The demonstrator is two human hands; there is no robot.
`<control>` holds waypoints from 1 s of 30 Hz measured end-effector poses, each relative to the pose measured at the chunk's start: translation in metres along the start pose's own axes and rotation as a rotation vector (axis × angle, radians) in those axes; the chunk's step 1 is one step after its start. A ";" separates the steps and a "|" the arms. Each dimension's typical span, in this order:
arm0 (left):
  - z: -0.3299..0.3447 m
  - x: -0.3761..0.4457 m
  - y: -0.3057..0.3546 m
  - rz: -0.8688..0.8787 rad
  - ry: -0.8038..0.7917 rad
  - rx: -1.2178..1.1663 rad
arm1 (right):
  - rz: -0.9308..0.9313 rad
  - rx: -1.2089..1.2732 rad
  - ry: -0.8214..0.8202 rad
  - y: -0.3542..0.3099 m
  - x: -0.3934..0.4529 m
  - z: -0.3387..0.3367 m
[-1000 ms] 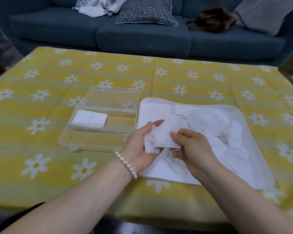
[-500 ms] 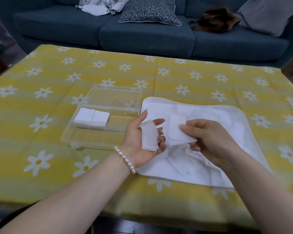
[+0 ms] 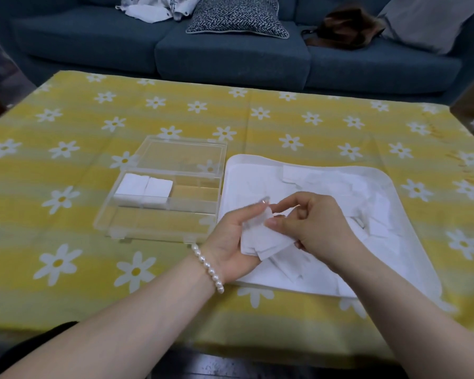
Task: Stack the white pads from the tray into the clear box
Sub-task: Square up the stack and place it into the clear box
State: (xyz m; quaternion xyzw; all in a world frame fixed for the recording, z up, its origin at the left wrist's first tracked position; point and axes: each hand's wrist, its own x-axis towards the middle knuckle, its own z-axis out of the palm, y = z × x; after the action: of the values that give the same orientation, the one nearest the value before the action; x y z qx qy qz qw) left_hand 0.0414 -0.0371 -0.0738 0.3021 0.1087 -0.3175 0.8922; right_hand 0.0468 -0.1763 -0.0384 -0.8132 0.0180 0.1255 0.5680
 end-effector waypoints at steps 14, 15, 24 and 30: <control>-0.006 0.004 0.010 0.026 0.167 -0.142 | -0.108 -0.057 0.318 -0.009 0.006 -0.045; -0.006 0.004 0.010 0.004 0.168 -0.147 | -0.219 -0.093 0.444 -0.009 0.003 -0.043; -0.004 0.003 0.001 -0.065 -0.033 -0.066 | -1.132 -0.765 0.495 0.021 -0.016 0.030; -0.006 0.001 0.007 -0.053 -0.030 -0.028 | -1.062 -0.799 0.307 0.020 -0.017 0.036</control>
State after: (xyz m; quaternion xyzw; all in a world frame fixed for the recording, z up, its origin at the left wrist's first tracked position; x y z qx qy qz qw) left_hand 0.0467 -0.0295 -0.0760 0.2817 0.1077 -0.3439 0.8893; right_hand 0.0201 -0.1518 -0.0650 -0.8677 -0.3508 -0.2903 0.1995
